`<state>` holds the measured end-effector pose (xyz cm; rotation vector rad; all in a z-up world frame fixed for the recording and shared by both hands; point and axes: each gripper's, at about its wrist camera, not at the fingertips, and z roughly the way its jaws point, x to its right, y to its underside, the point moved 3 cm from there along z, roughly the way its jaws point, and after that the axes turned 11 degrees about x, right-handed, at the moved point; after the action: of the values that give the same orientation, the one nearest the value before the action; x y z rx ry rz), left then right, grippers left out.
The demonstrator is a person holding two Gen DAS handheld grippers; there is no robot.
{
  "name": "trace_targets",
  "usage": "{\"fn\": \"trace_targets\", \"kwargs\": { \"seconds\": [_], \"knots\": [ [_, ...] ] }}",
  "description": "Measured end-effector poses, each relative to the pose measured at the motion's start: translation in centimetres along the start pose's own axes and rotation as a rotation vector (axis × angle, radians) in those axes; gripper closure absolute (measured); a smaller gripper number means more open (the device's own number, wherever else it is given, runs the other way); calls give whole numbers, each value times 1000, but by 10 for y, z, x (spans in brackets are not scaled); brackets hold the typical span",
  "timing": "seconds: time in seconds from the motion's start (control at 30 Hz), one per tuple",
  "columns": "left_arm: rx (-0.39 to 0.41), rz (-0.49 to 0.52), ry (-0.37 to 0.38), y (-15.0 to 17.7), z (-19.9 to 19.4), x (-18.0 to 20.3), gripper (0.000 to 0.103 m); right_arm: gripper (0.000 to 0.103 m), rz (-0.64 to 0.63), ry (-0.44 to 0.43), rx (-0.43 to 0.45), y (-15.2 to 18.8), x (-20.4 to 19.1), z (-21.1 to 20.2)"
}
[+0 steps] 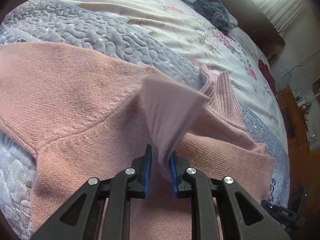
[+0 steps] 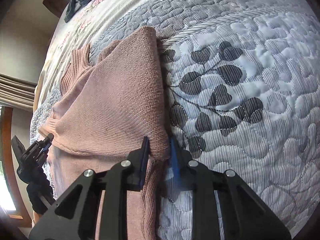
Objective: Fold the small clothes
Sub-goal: 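Lay the folded sleeve flat and open the left tool, then move the left tool to the other sleeve cuff and grasp it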
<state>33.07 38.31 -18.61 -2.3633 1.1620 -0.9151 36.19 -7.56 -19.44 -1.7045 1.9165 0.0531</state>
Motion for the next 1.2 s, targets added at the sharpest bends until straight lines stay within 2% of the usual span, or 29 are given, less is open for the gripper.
{"fn": "trace_targets", "kwargs": {
  "seconds": [0.07, 0.2, 0.33, 0.43, 0.47, 0.57, 0.7, 0.83, 0.97, 1.0, 1.03, 1.1, 1.13, 1.2],
  "knots": [
    [14, -54, -16, -9, -5, -18, 86, 83, 0, 3, 0, -1, 3, 1],
    [53, -88, -35, -21, -23, -36, 87, 80, -40, 43, 8, -2, -8, -2],
    [82, -32, 6, -27, -39, -15, 85, 76, -143, 113, 96, -4, -38, -26],
    [60, 64, 40, -23, -36, 20, 66, 76, -198, 79, 114, -4, -67, -33],
    [44, 97, 45, -19, -31, 30, 65, 76, -213, 71, 103, -4, -74, -30],
    [1, 170, 9, -7, -12, 44, 65, 76, -221, 85, 55, -1, -78, -13],
    [-82, 164, -54, 10, 18, 29, 65, 78, -215, 130, -7, 14, -63, 14],
    [-87, 175, -31, 16, 25, 20, 67, 78, -258, 143, 3, 19, -66, 21],
    [-89, 177, -13, 14, 13, 19, 67, 77, -226, 134, -14, 13, -69, 18],
    [-84, 168, -5, 11, 5, 17, 67, 74, -219, 124, -11, 13, -72, 12],
    [-71, 158, 10, 8, -5, 12, 65, 65, -219, 105, -7, 14, -76, 6],
    [-34, 150, 20, -1, -26, -3, 54, 52, -239, 66, 8, 19, -91, -8],
    [-17, 150, 3, -6, -37, -16, 50, 52, -263, 56, 8, 23, -100, -13],
    [12, 125, -21, -17, -56, -49, 49, 52, -308, 37, -5, 35, -119, -17]
  ]
}}
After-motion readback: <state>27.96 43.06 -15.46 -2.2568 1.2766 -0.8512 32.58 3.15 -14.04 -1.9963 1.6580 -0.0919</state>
